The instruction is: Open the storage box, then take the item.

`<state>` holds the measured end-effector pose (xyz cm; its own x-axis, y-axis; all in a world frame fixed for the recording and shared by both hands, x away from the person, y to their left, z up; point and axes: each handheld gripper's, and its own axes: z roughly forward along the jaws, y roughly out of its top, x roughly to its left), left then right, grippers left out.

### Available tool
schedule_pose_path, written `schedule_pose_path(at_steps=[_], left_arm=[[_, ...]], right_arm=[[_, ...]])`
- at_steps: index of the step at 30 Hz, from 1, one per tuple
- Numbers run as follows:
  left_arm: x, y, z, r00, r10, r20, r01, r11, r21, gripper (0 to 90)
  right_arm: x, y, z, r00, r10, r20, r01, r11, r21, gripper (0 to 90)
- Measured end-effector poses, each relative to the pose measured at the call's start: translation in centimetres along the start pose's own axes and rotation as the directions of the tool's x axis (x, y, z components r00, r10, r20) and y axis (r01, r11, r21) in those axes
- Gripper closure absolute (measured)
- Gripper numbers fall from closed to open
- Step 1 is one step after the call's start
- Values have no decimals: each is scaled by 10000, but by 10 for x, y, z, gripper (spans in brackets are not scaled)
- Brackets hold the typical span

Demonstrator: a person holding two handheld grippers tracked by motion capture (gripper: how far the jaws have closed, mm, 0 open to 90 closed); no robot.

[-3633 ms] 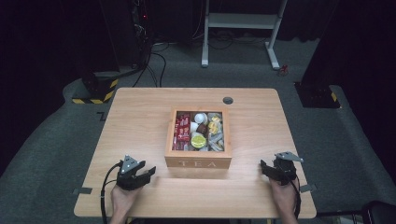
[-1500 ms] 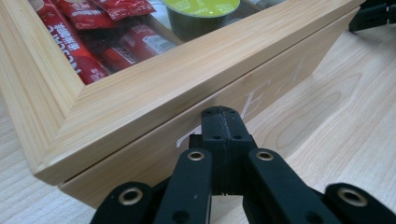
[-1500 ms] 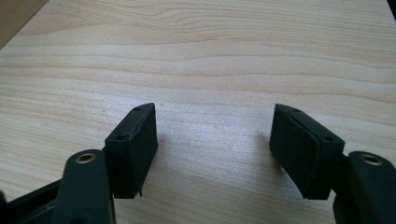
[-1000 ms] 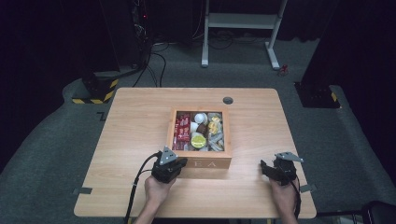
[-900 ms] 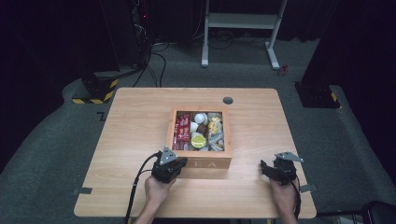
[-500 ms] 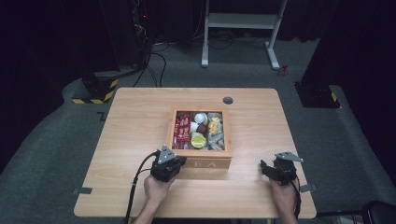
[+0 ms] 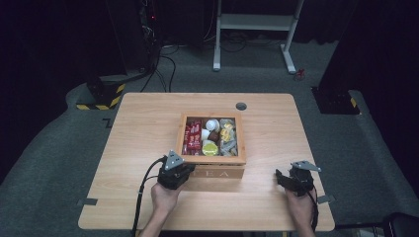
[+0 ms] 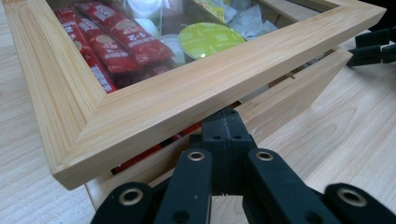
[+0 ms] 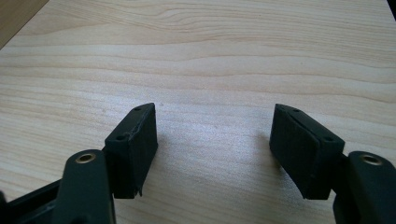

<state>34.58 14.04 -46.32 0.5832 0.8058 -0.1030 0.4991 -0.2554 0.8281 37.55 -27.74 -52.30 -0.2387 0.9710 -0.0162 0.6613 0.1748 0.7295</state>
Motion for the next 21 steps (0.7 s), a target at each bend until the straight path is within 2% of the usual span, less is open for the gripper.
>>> schedule_pose_path(at_steps=[5,10,21], left_arm=[[1,5,-2,10000,64,-42,-64,10000,6,900],[6,8,-5,9996,-288,10,288,9995,-155,900],[10,17,-7,9996,-275,14,275,9995,-143,900]], right_arm=[[0,0,0,10000,53,9,-53,10000,13,321],[0,0,0,10000,36,15,-36,10000,10,321],[0,0,0,10000,39,12,-39,10000,11,321]])
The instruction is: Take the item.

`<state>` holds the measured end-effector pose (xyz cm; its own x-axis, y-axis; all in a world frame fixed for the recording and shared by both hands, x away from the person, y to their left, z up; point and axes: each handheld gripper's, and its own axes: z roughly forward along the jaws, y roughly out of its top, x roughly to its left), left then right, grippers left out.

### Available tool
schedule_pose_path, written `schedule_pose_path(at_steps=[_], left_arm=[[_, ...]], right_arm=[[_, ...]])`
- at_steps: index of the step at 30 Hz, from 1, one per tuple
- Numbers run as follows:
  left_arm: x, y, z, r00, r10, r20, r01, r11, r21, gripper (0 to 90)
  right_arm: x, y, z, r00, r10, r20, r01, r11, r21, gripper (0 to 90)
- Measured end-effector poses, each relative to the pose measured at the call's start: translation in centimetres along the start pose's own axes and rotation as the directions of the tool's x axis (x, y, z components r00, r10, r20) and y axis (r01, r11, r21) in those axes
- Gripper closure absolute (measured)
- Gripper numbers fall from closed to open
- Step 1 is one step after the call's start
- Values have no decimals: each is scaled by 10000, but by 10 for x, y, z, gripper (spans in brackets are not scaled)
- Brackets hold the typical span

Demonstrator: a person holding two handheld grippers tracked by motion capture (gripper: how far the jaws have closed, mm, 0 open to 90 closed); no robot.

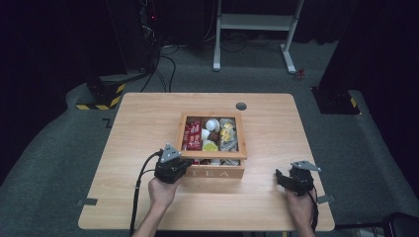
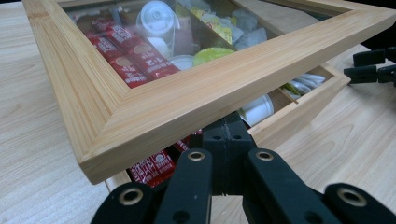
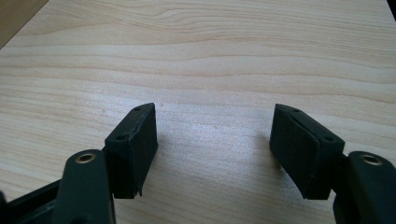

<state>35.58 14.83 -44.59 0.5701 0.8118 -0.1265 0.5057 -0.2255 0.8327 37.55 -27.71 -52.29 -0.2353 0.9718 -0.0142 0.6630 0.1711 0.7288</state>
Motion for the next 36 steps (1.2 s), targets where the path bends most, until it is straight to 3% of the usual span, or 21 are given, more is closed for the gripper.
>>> schedule_pose_path(at_steps=[17,20,36], left_arm=[[7,22,-3,9999,-149,24,149,9999,-62,900],[9,24,-4,9990,-437,87,438,9989,-153,900],[13,42,-9,9990,-438,60,440,9984,-357,900]], right_arm=[[0,0,0,10000,-31,-9,31,10000,-4,320],[0,0,0,10000,-33,-8,33,10000,-3,320],[0,0,0,10000,-31,-6,31,10000,-3,320]])
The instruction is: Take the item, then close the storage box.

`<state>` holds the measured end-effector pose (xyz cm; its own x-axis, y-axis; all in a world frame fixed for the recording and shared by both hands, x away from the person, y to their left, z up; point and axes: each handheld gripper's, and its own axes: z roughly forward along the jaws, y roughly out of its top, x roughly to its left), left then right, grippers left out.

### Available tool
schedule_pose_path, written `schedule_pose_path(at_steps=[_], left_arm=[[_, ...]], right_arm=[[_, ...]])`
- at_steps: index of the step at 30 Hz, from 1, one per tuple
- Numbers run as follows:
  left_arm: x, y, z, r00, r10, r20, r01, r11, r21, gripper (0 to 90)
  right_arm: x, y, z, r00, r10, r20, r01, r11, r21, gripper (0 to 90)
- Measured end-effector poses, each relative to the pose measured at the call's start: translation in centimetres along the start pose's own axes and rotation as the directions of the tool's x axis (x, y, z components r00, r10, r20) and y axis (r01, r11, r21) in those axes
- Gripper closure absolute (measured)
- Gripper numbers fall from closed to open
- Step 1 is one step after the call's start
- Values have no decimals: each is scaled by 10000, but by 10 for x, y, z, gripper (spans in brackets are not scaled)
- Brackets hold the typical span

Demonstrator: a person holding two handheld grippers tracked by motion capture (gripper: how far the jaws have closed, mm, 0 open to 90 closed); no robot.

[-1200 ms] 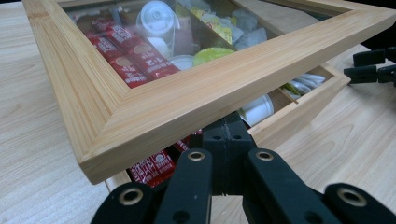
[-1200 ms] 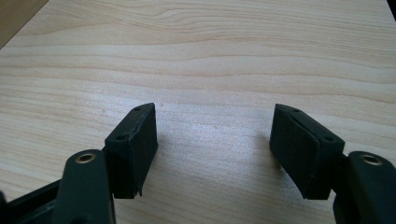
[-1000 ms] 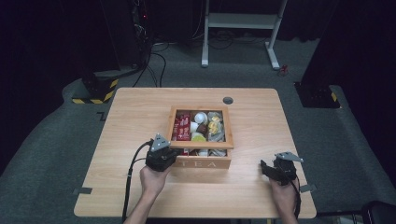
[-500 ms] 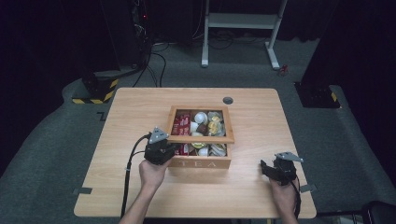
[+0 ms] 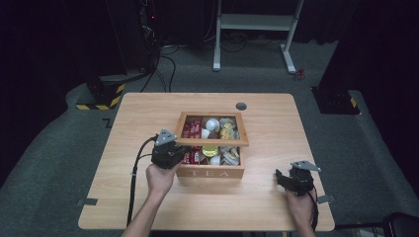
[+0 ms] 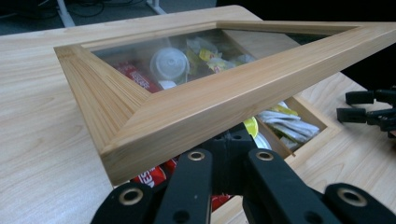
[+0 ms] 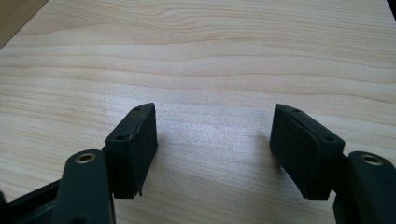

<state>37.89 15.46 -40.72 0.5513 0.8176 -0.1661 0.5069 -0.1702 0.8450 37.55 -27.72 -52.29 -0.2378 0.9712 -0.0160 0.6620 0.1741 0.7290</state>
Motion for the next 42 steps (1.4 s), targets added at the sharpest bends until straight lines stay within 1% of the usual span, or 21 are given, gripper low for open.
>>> schedule_pose_path(at_steps=[4,9,11,16,19,21,23,24,25,26,28,29,30,33,34,36,38,39,40,41,42], left_arm=[[1,3,-1,10000,40,22,-40,10000,-18,900],[2,3,1,10000,-67,-49,68,10000,45,900],[4,4,1,9998,-191,-8,191,9998,82,900],[4,7,1,9998,-197,-27,197,9998,17,900],[5,9,1,9998,-211,-24,211,9998,-16,900],[5,10,1,9996,-266,-19,266,9996,-63,900],[5,11,0,9997,-253,-15,252,9997,-66,900],[5,11,0,9997,-253,-15,252,9997,-66,900],[5,12,0,9997,-247,-1,247,9997,-55,900],[5,12,0,9997,-252,-1,252,9997,-61,900],[5,14,0,9996,-288,-3,288,9995,-119,900],[6,14,0,9996,-269,-11,269,9995,-137,900],[6,14,0,9996,-284,-9,284,9995,-149,900],[6,15,0,9996,-274,2,274,9995,-136,900],[7,16,0,9998,-213,20,213,9996,-168,900],[7,16,0,9998,-199,38,200,9996,-178,900],[7,18,-1,9998,-193,45,194,9996,-218,900],[7,18,-1,9998,-193,45,194,9996,-218,900],[7,19,-1,9998,-211,52,212,9994,-259,900],[7,19,-1,9998,-211,52,212,9994,-259,900],[8,20,-1,9998,-179,46,181,9995,-276,900]], right_arm=[[0,0,0,10000,-3,2,3,10000,2,322],[1,0,0,10000,19,-39,-19,10000,19,322],[1,0,-1,10000,28,-30,-28,10000,21,323],[3,0,-1,9999,118,75,-119,9999,17,319],[4,0,-1,9999,150,18,-150,9999,53,316],[4,0,-1,9998,138,-132,-137,9999,55,319],[5,0,-2,9988,241,-418,-243,9997,-32,319],[5,0,-2,9988,241,-418,-243,9997,-32,319],[8,1,-5,9974,138,-714,-153,9997,-207,319],[8,1,-5,9974,138,-714,-153,9997,-207,319],[12,2,-8,9958,31,-916,-63,9994,-345,318],[14,4,-10,9942,-112,-1072,63,9989,-460,317],[17,7,-13,9902,-169,-1387,80,9979,-648,317],[21,11,-16,9865,-248,-1619,123,9969,-776,316],[27,16,-19,9810,-396,-1897,214,9951,-968,314],[29,17,-20,9795,-408,-1974,211,9947,-1010,314],[37,23,-23,9706,-641,-2319,345,9910,-1293,312],[37,23,-23,9706,-641,-2319,345,9910,-1293,312],[43,28,-25,9642,-778,-2535,419,9886,-1443,311],[43,28,-25,9642,-778,-2535,419,9886,-1443,311],[47,33,-27,9587,-930,-2689,513,9861,-1579,312]])
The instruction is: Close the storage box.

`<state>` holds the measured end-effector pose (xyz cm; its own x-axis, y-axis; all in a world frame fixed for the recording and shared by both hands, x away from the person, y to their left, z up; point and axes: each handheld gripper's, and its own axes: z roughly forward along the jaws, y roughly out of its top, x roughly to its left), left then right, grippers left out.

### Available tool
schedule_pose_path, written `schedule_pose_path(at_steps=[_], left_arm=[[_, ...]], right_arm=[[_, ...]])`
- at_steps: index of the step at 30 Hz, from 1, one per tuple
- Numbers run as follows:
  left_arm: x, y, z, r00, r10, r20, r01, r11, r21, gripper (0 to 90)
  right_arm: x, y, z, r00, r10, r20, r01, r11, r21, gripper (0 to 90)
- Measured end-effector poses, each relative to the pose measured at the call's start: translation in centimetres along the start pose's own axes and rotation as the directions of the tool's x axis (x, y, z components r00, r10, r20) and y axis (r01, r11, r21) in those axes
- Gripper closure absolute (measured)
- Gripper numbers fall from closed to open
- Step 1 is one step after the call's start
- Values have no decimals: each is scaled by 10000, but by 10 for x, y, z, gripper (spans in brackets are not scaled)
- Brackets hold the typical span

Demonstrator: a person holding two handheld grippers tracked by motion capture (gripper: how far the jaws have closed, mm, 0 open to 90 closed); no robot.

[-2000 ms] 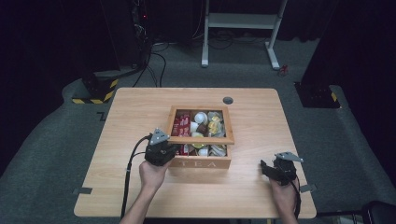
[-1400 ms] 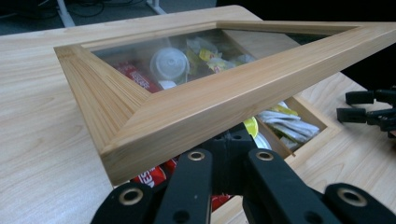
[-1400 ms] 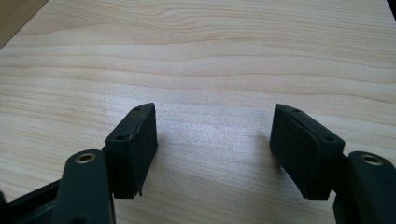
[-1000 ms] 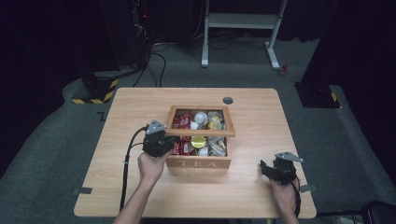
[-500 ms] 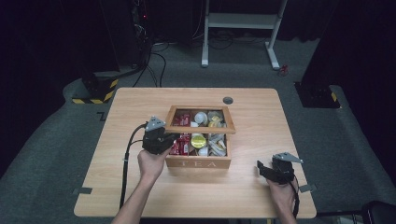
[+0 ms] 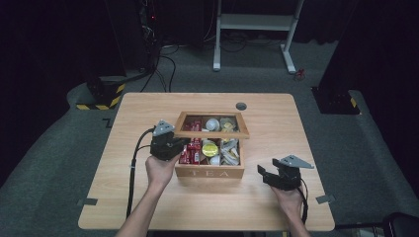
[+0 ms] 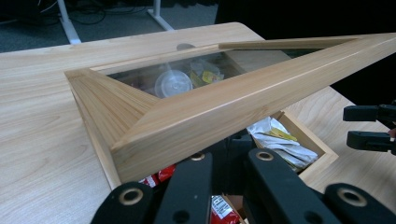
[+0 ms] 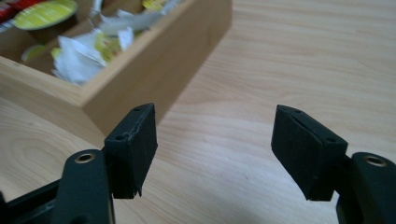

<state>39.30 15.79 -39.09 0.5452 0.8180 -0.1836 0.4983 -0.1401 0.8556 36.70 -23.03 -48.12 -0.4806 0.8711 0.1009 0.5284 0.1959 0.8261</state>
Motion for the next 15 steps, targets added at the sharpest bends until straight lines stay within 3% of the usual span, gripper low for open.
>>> schedule_pose_path(at_steps=[15], left_arm=[[1,9,0,10000,95,12,-95,10000,21,900]], right_arm=[[26,28,6,9937,-497,-1001,432,9969,-657,311]])
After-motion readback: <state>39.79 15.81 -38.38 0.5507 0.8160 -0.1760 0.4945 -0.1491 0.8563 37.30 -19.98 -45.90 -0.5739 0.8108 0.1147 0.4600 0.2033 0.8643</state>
